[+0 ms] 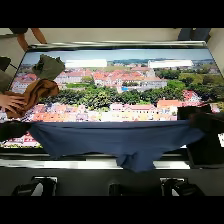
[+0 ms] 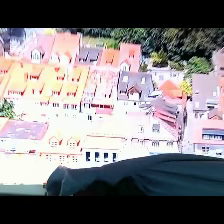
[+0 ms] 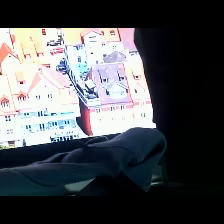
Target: Fold the shirts.
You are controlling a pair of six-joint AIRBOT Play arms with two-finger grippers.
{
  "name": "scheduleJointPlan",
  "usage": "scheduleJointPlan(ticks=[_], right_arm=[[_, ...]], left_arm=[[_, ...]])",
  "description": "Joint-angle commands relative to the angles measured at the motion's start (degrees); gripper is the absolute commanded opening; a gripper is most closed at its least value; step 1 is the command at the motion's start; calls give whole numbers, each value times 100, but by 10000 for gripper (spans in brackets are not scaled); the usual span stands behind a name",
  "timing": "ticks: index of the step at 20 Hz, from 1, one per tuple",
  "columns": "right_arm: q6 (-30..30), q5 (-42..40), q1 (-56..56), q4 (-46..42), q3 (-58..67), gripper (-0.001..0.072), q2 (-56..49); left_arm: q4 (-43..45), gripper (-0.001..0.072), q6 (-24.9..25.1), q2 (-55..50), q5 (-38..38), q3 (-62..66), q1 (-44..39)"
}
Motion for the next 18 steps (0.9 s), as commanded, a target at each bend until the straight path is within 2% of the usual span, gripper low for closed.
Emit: scheduleJointPlan(ticks=[1,4,6,8,11,12,13,14,16,18], right_arm=[[337,-2114,0,457,-1364,43,-1141],[704,-4116,0,492,-1386,43,-2341],[1390,-5090,0,501,-1388,43,-2717],[2013,-5608,0,522,-1388,44,-2940],[2415,-5692,0,734,-1388,59,-3180],[2387,-5685,0,798,-1384,211,-3182],[2286,-5495,-7,796,-1287,427,-3145],[2072,-5160,-7,664,-1099,506,-3086],[1215,-4358,-188,417,-638,506,-2857],[260,-3753,-704,697,-426,485,-2542]], left_arm=[[-326,29,59,-1360,1770,-979,-4],[-745,30,278,-3040,2658,-601,-2],[-824,30,297,-3919,2664,-83,-7],[-1062,30,297,-4452,2669,254,-9],[-1513,33,295,-4793,2667,400,-9],[-1615,116,293,-4795,2614,409,-4],[-1611,398,302,-4789,2312,516,50],[-1482,594,308,-4789,1873,704,170],[-1191,597,610,-4741,807,1150,588],[-1150,592,813,-4498,-249,1158,1119]])
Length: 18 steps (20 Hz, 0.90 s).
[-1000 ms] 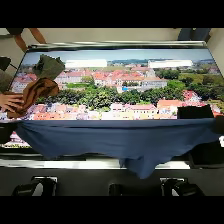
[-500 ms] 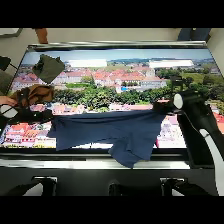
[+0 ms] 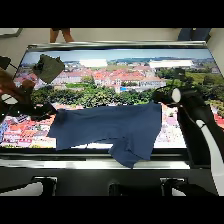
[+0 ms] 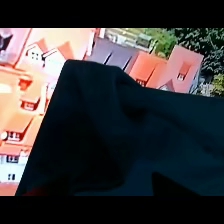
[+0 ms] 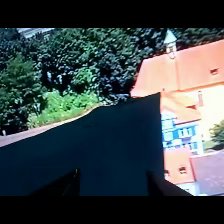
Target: Fold the shirts.
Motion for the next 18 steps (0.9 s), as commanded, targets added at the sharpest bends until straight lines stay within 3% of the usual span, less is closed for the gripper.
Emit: scheduleJointPlan(ticks=[1,2,3,7,14,16,17,18], right_arm=[[-1296,1158,-748,295,332,485,378],[-1493,1554,-1156,529,332,485,404],[-1676,1891,-1545,774,284,484,398],[-2044,2494,-2509,1740,-173,460,398],[-2315,2629,-2533,1731,-610,459,398],[-2315,2577,-2533,1733,-651,459,396],[-2315,2553,-2533,1740,-693,459,385],[-2315,2514,-2533,1759,-765,459,374]], left_arm=[[120,587,293,304,-1596,7,730],[105,465,293,522,-1537,-363,883],[107,430,293,699,-1410,-791,966],[98,468,686,822,-942,-2358,935],[-361,455,901,739,-481,-2966,933],[-487,384,892,739,-354,-2999,929],[-492,316,892,739,-332,-2999,905],[-490,175,894,739,-332,-2999,874]])
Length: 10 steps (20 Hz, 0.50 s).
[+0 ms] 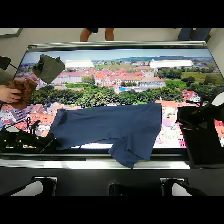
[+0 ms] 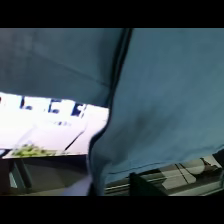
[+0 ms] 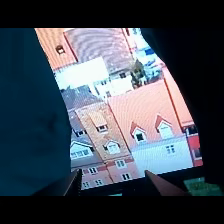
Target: Fold the shirts.
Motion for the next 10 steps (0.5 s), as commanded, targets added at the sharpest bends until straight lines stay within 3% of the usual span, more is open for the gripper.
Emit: scheduleJointPlan(ticks=[1,2,10], right_arm=[[-55,-109,-20,195,-256,459,-33],[-131,-249,-20,437,-417,458,-48],[-575,-1272,87,2039,-925,428,-1097]], left_arm=[[-87,80,24,-11,249,-76,-50],[-96,36,24,-9,258,-70,-46],[-98,30,24,35,240,-68,-48]])
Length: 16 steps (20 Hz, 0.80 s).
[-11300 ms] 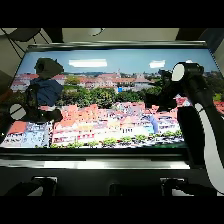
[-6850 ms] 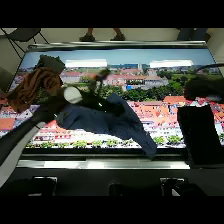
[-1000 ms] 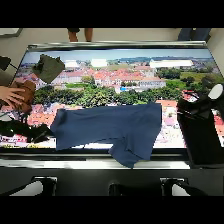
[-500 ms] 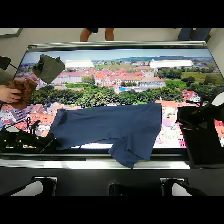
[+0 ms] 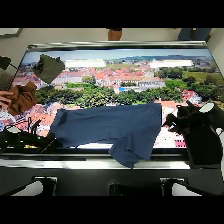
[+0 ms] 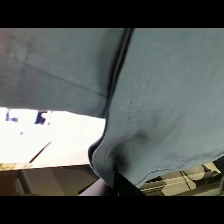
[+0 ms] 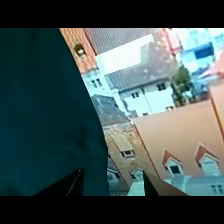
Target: Fold the shirts.
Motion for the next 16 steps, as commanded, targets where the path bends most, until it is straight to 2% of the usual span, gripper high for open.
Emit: scheduleJointPlan(ticks=[1,2,3,5,6,8,11,16], right_arm=[[-173,-337,133,516,-85,428,-509],[-164,-387,175,450,-85,427,-621],[-164,-468,199,450,-83,379,-715],[-157,-730,199,535,-83,183,-763],[-160,-866,199,636,-76,47,-763],[-302,-737,199,608,55,41,-691],[-658,-450,199,592,686,41,-81],[-713,-706,199,579,2922,42,1650]], left_arm=[[11,31,0,17,50,-2,2],[11,31,0,17,39,0,2],[11,31,2,17,26,9,4],[11,31,7,17,39,11,4],[13,31,24,17,52,33,2],[13,28,142,22,-39,262,4],[11,27,127,417,-273,1300,2],[7,27,-407,1563,-262,4555,2]])
